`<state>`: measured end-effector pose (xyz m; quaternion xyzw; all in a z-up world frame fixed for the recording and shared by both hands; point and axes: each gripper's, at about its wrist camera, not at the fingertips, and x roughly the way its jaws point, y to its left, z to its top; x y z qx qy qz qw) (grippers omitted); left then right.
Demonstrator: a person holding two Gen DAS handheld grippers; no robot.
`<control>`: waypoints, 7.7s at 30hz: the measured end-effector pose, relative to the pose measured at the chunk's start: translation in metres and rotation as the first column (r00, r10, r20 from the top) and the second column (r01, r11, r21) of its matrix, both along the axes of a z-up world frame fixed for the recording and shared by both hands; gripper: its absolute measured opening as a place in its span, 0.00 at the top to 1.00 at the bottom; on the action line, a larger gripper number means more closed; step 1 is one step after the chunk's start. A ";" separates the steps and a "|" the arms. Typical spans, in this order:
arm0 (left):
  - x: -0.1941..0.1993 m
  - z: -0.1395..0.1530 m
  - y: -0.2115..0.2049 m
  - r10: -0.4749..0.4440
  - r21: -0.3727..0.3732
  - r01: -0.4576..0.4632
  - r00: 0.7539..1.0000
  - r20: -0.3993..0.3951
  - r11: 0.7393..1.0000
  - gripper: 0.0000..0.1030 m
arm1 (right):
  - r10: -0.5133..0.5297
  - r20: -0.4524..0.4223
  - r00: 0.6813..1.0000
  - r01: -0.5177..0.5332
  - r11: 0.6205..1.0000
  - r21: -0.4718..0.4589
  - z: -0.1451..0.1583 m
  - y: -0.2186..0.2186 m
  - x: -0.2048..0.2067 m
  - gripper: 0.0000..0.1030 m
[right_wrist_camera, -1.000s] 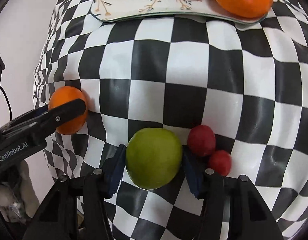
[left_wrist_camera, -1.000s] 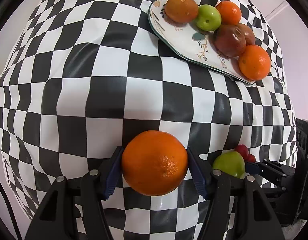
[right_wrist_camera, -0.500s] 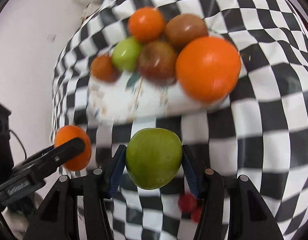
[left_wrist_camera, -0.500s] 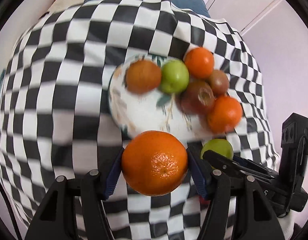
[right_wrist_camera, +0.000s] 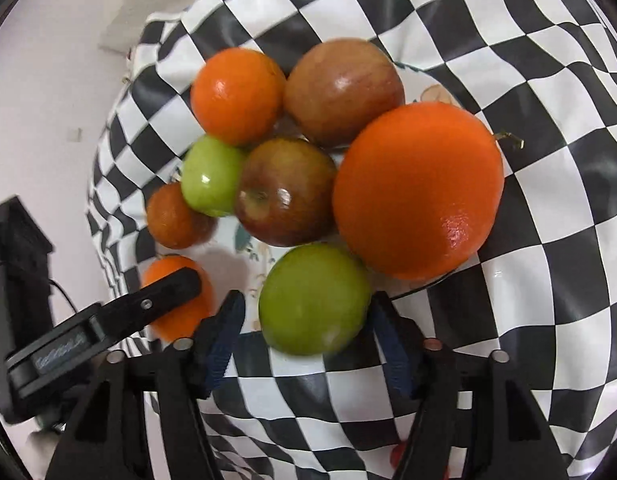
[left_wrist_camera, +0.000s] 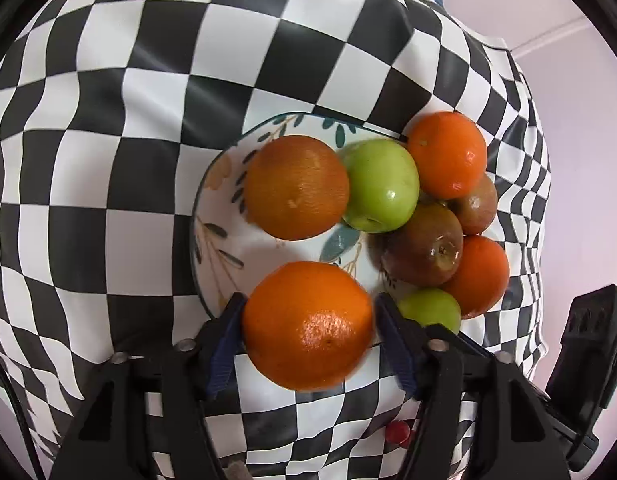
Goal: Organize fruits
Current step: 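Place the tangerine and green apple on the plate and release both, then lift both open tools back from the plate, then grasp one red cherry tomato with the left tool while the right tool grasps the other, then carry both cherry tomatoes onto the plate and release them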
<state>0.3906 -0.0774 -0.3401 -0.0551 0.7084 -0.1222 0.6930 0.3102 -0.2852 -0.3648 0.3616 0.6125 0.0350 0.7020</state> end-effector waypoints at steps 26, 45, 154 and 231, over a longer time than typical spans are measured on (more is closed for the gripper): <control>-0.114 0.085 0.023 -0.092 0.245 0.011 0.942 0.322 0.970 0.11 | 0.183 0.071 0.980 -0.125 0.859 -0.497 0.094 0.009 -0.051 0.10; -0.204 0.188 0.008 -0.092 0.204 -0.018 0.851 0.516 0.979 0.11 | 0.233 0.290 0.928 -0.038 0.834 -0.551 0.226 0.010 -0.165 0.10; -0.157 -0.050 -0.110 -0.266 -0.061 0.260 0.956 -0.126 0.964 0.61 | 0.146 0.127 0.981 -0.113 0.965 -0.236 0.034 -0.060 -0.179 0.73; 0.004 0.014 0.014 -0.076 -0.004 0.076 0.997 0.012 0.997 0.74 | 0.202 0.203 0.958 -0.198 0.979 -0.038 0.026 0.090 -0.003 0.71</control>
